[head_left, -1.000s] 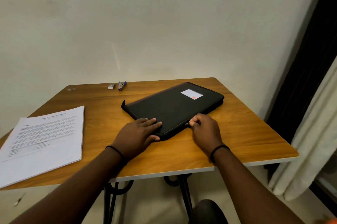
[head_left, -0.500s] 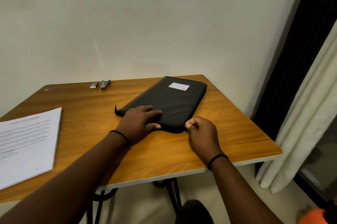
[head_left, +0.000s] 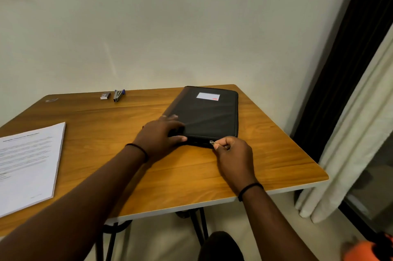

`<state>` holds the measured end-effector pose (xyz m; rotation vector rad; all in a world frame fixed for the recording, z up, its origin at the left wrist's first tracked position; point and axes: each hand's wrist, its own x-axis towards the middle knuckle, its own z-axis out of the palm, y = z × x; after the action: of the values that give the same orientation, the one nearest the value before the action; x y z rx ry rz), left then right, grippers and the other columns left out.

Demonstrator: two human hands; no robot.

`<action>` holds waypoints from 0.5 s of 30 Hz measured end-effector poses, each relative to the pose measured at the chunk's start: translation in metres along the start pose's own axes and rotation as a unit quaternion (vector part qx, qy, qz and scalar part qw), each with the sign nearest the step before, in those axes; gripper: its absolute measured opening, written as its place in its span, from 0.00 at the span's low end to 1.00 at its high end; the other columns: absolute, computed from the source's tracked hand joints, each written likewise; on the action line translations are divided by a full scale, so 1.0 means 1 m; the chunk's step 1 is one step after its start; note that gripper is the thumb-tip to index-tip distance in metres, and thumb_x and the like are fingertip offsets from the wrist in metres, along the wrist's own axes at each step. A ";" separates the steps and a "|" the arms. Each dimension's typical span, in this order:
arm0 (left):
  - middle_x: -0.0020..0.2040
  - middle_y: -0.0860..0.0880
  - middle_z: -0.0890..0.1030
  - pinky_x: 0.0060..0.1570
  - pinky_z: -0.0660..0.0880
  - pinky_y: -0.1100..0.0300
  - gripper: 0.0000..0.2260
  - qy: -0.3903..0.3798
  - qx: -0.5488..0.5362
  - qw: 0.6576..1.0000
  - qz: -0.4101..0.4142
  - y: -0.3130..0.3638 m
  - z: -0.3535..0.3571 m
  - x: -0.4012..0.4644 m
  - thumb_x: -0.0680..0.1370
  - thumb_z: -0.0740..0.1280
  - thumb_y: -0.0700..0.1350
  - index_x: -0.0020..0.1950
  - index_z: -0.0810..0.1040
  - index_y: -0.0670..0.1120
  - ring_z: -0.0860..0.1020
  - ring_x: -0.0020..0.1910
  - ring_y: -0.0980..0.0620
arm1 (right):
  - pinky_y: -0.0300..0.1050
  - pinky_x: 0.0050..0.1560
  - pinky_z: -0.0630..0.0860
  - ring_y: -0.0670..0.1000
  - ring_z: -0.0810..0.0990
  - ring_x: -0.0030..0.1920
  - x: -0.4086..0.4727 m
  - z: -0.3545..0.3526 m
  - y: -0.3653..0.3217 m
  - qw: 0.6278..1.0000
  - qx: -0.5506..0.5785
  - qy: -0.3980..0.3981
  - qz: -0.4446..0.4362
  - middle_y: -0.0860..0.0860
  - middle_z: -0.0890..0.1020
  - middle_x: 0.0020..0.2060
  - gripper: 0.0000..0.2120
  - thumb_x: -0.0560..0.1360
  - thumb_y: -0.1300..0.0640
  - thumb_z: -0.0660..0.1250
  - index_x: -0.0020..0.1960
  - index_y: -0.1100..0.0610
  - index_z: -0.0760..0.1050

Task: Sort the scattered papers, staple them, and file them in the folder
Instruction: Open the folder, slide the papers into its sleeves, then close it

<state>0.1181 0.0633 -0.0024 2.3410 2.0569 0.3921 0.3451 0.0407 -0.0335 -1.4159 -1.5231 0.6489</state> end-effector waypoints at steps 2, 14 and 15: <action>0.75 0.46 0.68 0.65 0.72 0.48 0.28 -0.014 -0.056 0.994 -0.096 -0.022 0.001 -0.013 0.78 0.65 0.60 0.76 0.64 0.56 0.69 0.70 0.43 | 0.34 0.39 0.74 0.42 0.79 0.42 0.000 0.001 0.000 1.000 -0.004 0.003 0.003 0.44 0.82 0.39 0.05 0.77 0.58 0.70 0.44 0.51 0.81; 0.71 0.51 0.74 0.58 0.70 0.61 0.21 0.006 -0.321 0.941 -0.104 -0.019 0.008 -0.055 0.82 0.57 0.41 0.74 0.70 0.56 0.75 0.64 0.52 | 0.43 0.48 0.79 0.42 0.80 0.46 -0.018 0.054 -0.036 0.987 -0.113 -0.099 -0.065 0.42 0.84 0.44 0.05 0.77 0.51 0.69 0.44 0.48 0.83; 0.72 0.52 0.73 0.64 0.69 0.60 0.20 0.007 -0.330 0.940 -0.093 -0.018 0.009 -0.058 0.83 0.55 0.41 0.74 0.71 0.55 0.72 0.66 0.54 | 0.42 0.47 0.79 0.42 0.80 0.45 -0.022 0.059 -0.042 0.982 -0.125 -0.111 -0.083 0.43 0.84 0.43 0.06 0.77 0.51 0.68 0.44 0.48 0.83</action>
<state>0.0960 0.0108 -0.0248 1.7356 1.7489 0.9196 0.2718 0.0241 -0.0290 -1.4165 -1.9326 0.5419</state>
